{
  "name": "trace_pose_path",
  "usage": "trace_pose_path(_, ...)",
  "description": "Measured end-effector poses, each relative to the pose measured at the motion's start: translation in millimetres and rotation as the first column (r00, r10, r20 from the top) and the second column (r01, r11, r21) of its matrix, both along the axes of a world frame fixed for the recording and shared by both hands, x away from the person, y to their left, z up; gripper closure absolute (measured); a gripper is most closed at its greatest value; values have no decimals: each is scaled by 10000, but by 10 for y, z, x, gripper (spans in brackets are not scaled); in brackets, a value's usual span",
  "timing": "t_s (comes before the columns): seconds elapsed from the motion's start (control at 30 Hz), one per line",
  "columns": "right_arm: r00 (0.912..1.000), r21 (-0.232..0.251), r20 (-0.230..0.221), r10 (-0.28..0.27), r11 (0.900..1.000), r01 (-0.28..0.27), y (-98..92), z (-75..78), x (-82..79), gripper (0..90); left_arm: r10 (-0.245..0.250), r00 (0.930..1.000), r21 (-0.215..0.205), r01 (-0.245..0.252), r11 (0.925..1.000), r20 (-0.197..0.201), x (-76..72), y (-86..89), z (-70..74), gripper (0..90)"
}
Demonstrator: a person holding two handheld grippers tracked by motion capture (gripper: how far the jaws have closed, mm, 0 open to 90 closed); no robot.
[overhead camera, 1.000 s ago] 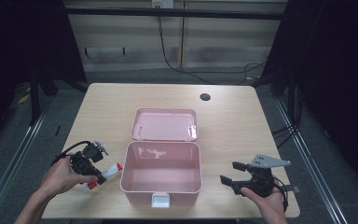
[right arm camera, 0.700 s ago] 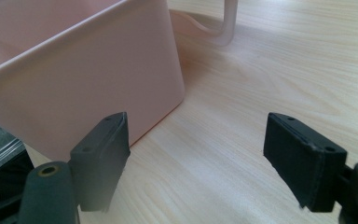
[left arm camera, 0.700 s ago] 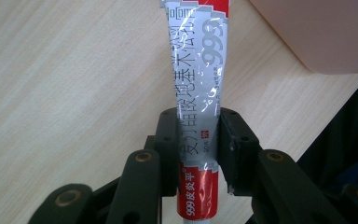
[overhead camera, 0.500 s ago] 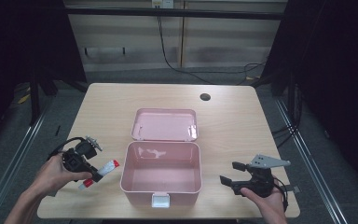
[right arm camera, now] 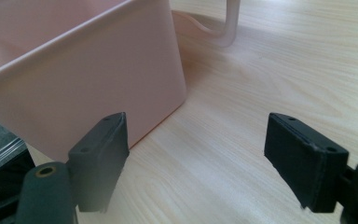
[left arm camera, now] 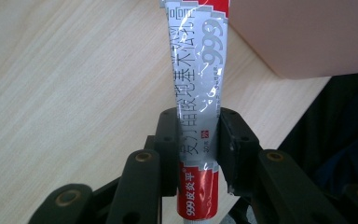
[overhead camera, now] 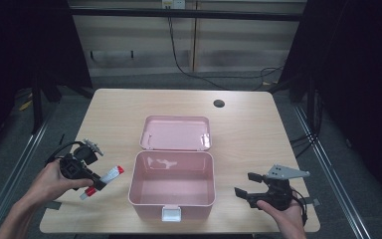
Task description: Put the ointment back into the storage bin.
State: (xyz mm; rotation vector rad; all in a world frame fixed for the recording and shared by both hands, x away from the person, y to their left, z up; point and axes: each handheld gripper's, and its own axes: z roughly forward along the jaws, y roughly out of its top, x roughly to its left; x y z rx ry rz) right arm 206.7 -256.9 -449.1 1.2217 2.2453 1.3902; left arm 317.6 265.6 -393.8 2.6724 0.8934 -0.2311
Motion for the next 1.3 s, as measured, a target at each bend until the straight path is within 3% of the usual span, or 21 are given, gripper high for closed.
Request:
trace_pose_path(0.37, 10000, 16, 64, 41, 10000, -41, 5, 7, -2, 198, -22, 9999, -200, 24, 9998, 105, 1, 45, 132, 708)
trace_pose_path(0.53, 10000, 18, 52, 48, 10000, -48, 6, 7, -1, 197, 374, 9991, -223, -370, 9991, 179, 8, 99, 217, 708)
trace_pose_path(0.93, 9999, 35, 74, 113, 9999, -113, 22, 10, 0, 188, -283, 9994, -470, 292, 9985, 201, -33, 113, 339, 707)
trace_pose_path(1.3, 9999, -9, 65, 112, 9999, -112, 18, 8, 3, 186, -307, 9985, -644, 336, 9974, 457, -23, 64, 488, 708)
